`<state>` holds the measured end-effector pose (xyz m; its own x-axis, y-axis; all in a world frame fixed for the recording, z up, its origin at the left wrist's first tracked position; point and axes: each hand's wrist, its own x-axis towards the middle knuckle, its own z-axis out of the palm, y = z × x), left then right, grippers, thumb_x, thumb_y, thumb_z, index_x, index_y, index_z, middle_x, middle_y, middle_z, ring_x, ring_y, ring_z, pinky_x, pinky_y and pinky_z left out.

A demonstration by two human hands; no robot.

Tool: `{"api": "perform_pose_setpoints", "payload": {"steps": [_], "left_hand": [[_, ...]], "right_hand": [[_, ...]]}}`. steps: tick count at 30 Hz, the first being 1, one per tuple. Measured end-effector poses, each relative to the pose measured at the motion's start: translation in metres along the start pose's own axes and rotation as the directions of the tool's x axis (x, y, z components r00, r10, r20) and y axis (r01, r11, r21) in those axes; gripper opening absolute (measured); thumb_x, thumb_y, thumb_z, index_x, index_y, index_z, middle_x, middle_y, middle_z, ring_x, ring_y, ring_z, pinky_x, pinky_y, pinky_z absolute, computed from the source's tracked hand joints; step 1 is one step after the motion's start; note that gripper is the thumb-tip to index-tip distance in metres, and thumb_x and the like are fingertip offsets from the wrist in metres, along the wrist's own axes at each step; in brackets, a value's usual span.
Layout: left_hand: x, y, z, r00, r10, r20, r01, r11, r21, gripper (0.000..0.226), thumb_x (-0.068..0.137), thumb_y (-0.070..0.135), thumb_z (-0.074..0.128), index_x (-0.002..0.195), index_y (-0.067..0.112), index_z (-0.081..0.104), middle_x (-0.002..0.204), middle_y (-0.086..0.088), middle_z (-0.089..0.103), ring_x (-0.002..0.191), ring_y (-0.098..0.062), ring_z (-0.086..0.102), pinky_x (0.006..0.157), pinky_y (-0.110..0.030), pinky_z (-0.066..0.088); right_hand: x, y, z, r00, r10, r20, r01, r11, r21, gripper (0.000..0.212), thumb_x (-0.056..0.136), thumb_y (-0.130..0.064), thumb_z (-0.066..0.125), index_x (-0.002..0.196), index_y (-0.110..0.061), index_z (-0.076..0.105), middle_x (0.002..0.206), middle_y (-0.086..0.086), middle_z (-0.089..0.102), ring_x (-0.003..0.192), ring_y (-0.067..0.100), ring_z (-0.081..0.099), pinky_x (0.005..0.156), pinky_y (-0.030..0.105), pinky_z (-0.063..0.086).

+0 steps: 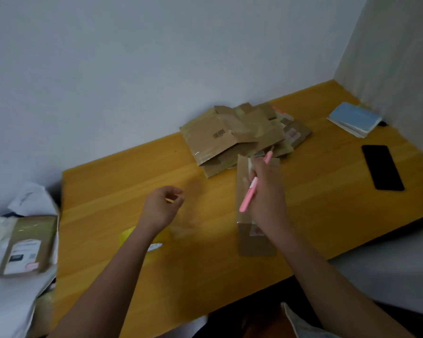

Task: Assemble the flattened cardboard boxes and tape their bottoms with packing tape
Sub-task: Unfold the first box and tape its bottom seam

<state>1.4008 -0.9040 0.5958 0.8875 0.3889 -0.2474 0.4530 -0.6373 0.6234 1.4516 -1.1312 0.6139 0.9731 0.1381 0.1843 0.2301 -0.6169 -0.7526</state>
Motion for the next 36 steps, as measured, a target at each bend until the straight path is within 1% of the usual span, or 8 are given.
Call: {"api": "perform_pose_setpoints", "payload": {"steps": [5, 8, 10, 14, 19, 21, 32, 36], "left_hand": [[-0.025, -0.061, -0.015, 0.981, -0.186, 0.054, 0.147, 0.897, 0.417, 0.042, 0.093, 0.049, 0.057, 0.129, 0.028, 0.057, 0.133, -0.005, 0.053, 0.123, -0.029, 0.049, 0.1, -0.046, 0.038], [-0.039, -0.09, -0.01, 0.985, -0.157, 0.07, 0.117, 0.911, 0.395, 0.047, 0.091, 0.05, 0.058, 0.134, 0.031, 0.051, 0.131, -0.004, 0.051, 0.126, -0.032, 0.042, 0.102, -0.048, 0.034], [-0.043, -0.104, -0.007, 0.998, -0.053, 0.039, 0.039, 0.949, 0.312, 0.045, 0.088, 0.046, 0.065, 0.128, 0.027, 0.057, 0.119, -0.006, 0.056, 0.116, -0.035, 0.047, 0.1, -0.046, 0.035], [-0.046, -0.111, -0.006, 1.0, -0.007, 0.014, 0.004, 0.98, 0.201, 0.045, 0.084, 0.047, 0.065, 0.124, 0.025, 0.061, 0.11, -0.006, 0.055, 0.107, -0.031, 0.043, 0.098, -0.042, 0.033], [-0.048, -0.118, -0.002, 0.998, 0.053, -0.042, -0.046, 0.987, 0.155, 0.043, 0.086, 0.041, 0.068, 0.125, 0.024, 0.061, 0.109, -0.006, 0.054, 0.105, -0.03, 0.041, 0.098, -0.042, 0.033], [-0.046, -0.119, -0.002, 0.998, 0.044, -0.042, -0.038, 0.99, 0.135, 0.042, 0.085, 0.037, 0.07, 0.125, 0.024, 0.062, 0.11, -0.006, 0.054, 0.106, -0.03, 0.04, 0.098, -0.043, 0.033], [-0.039, -0.117, -0.012, 1.0, -0.009, 0.02, 0.009, 0.999, 0.039, 0.044, 0.085, 0.036, 0.071, 0.127, 0.026, 0.058, 0.106, 0.003, 0.046, 0.102, -0.018, 0.032, 0.095, -0.033, 0.032], [-0.038, -0.118, -0.02, 0.995, -0.082, 0.054, 0.081, 0.996, 0.021, 0.045, 0.085, 0.036, 0.071, 0.127, 0.025, 0.056, 0.11, 0.001, 0.048, 0.109, -0.021, 0.035, 0.087, -0.03, 0.031]], "right_hand": [[-0.024, -0.026, 0.072, 0.918, -0.125, 0.376, 0.061, 0.982, 0.179, 0.016, 0.094, -0.014, 0.061, 0.092, -0.023, 0.048, 0.091, 0.009, 0.064, 0.084, 0.02, 0.066, 0.064, 0.036, 0.052], [-0.04, -0.002, 0.115, 0.816, -0.02, 0.578, -0.092, 0.982, 0.164, 0.041, 0.091, -0.007, 0.056, 0.077, -0.042, 0.041, 0.091, 0.014, 0.064, 0.094, 0.023, 0.067, 0.077, 0.045, 0.054], [-0.046, 0.012, 0.134, 0.765, 0.041, 0.643, -0.181, 0.972, 0.153, 0.025, 0.089, -0.019, 0.048, 0.075, -0.039, 0.043, 0.084, 0.01, 0.059, 0.08, 0.019, 0.06, 0.084, 0.055, 0.053], [-0.045, 0.025, 0.163, 0.72, 0.086, 0.688, -0.187, 0.98, 0.073, 0.02, 0.094, -0.051, 0.039, 0.091, -0.037, 0.052, 0.092, 0.006, 0.061, 0.081, 0.025, 0.06, 0.078, 0.044, 0.054], [-0.036, 0.035, 0.195, 0.692, 0.086, 0.717, -0.28, 0.947, 0.156, 0.022, 0.091, -0.022, 0.046, 0.07, -0.017, 0.041, 0.083, 0.011, 0.056, 0.096, 0.013, 0.064, 0.079, 0.032, 0.049], [-0.029, 0.028, 0.193, 0.69, 0.19, 0.699, -0.404, 0.902, 0.153, 0.029, 0.095, -0.025, 0.043, 0.067, -0.019, 0.045, 0.078, 0.006, 0.057, 0.081, 0.011, 0.063, 0.065, 0.026, 0.044], [-0.022, 0.016, 0.172, 0.63, 0.201, 0.75, -0.358, 0.932, 0.051, 0.038, 0.085, -0.053, 0.042, 0.062, -0.024, 0.045, 0.07, 0.001, 0.053, 0.07, 0.022, 0.046, 0.071, 0.042, 0.038], [-0.019, -0.001, 0.157, 0.653, 0.111, 0.749, -0.288, 0.951, 0.111, 0.031, 0.094, -0.038, 0.041, 0.072, -0.016, 0.043, 0.078, 0.008, 0.05, 0.072, 0.022, 0.045, 0.07, 0.039, 0.038]]}}
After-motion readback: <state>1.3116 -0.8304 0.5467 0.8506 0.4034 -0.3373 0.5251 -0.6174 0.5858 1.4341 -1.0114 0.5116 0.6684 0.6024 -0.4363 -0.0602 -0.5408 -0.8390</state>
